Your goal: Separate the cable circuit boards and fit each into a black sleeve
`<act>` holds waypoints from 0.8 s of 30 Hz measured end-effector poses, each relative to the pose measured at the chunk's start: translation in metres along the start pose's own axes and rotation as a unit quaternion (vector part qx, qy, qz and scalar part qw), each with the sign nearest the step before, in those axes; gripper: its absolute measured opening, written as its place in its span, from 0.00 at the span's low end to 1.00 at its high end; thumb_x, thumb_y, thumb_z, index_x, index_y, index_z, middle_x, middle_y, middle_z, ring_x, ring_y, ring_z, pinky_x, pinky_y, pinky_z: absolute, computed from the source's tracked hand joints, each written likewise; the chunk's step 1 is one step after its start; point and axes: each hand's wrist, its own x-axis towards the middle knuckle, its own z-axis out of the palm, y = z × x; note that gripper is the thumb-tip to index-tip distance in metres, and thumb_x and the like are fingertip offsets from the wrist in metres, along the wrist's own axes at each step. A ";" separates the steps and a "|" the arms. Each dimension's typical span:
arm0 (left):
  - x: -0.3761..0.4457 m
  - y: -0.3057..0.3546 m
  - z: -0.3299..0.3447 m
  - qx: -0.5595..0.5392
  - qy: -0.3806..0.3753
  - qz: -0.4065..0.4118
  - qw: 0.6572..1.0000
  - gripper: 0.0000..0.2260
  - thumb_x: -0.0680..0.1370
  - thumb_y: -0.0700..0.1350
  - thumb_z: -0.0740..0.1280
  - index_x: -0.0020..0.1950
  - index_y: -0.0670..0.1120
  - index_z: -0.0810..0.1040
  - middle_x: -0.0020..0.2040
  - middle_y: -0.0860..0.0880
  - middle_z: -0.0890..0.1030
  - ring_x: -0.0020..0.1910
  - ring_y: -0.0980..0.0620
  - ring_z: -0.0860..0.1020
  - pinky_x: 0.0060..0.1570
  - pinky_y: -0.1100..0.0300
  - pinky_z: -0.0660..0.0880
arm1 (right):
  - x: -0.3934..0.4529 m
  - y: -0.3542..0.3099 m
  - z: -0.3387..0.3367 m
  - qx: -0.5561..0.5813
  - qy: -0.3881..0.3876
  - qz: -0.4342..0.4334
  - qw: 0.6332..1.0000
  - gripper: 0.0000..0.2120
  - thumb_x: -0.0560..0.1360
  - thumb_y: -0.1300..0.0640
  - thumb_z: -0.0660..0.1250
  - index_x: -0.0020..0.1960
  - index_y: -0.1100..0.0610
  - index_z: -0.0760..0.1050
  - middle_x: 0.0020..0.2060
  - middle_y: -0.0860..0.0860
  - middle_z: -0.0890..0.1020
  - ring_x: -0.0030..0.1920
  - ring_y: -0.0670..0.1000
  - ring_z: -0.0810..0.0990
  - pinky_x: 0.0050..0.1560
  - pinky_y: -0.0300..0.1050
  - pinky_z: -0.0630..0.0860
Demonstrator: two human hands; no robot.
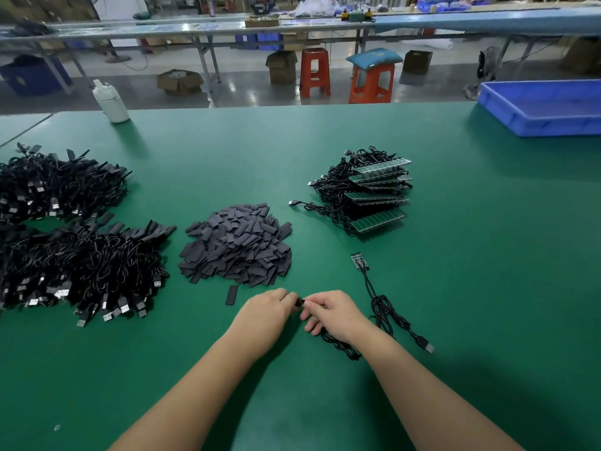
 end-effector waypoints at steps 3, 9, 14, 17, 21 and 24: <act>0.001 0.003 -0.002 0.009 -0.009 0.004 1.000 0.14 0.81 0.43 0.57 0.67 0.47 0.70 0.57 0.48 0.74 0.55 0.47 0.75 0.49 0.56 0.70 | -0.001 -0.001 0.001 -0.010 -0.002 -0.002 1.000 0.14 0.82 0.59 0.61 0.43 0.49 0.80 0.36 0.48 0.84 0.35 0.50 0.83 0.39 0.42 0.81; 0.003 0.008 -0.002 0.050 -0.030 0.013 0.998 0.13 0.81 0.42 0.55 0.66 0.46 0.69 0.58 0.47 0.74 0.57 0.47 0.74 0.51 0.55 0.69 | -0.002 -0.003 0.000 -0.021 -0.004 0.000 1.000 0.14 0.82 0.60 0.60 0.40 0.57 0.79 0.34 0.54 0.83 0.35 0.54 0.83 0.43 0.49 0.83; 0.004 0.005 0.008 0.023 -0.016 0.011 1.000 0.14 0.81 0.41 0.57 0.66 0.45 0.70 0.60 0.47 0.74 0.58 0.45 0.74 0.51 0.54 0.72 | -0.004 -0.007 -0.001 -0.019 -0.002 0.007 1.000 0.15 0.82 0.59 0.61 0.38 0.55 0.79 0.29 0.48 0.82 0.32 0.50 0.82 0.40 0.45 0.82; 0.003 0.005 0.019 -0.142 0.097 -0.060 0.983 0.23 0.80 0.40 0.62 0.75 0.46 0.65 0.72 0.49 0.68 0.62 0.48 0.74 0.56 0.57 0.72 | -0.006 -0.012 0.003 0.009 0.021 0.013 1.000 0.10 0.81 0.60 0.63 0.44 0.55 0.80 0.34 0.48 0.83 0.32 0.49 0.81 0.38 0.42 0.80; -0.001 0.017 0.020 -0.406 0.155 -0.244 0.867 0.23 0.79 0.43 0.66 0.74 0.47 0.67 0.64 0.53 0.77 0.58 0.56 0.77 0.60 0.62 0.70 | -0.008 -0.018 0.007 0.162 0.114 0.013 0.980 0.08 0.81 0.61 0.64 0.48 0.59 0.81 0.36 0.53 0.81 0.32 0.47 0.78 0.36 0.41 0.78; -0.004 0.024 0.016 -0.477 0.092 -0.249 0.838 0.12 0.79 0.46 0.68 0.62 0.48 0.79 0.54 0.53 0.84 0.50 0.60 0.80 0.59 0.61 0.75 | -0.007 -0.028 0.008 0.446 0.170 0.024 0.878 0.07 0.81 0.63 0.64 0.52 0.64 0.80 0.36 0.54 0.81 0.34 0.48 0.81 0.38 0.41 0.81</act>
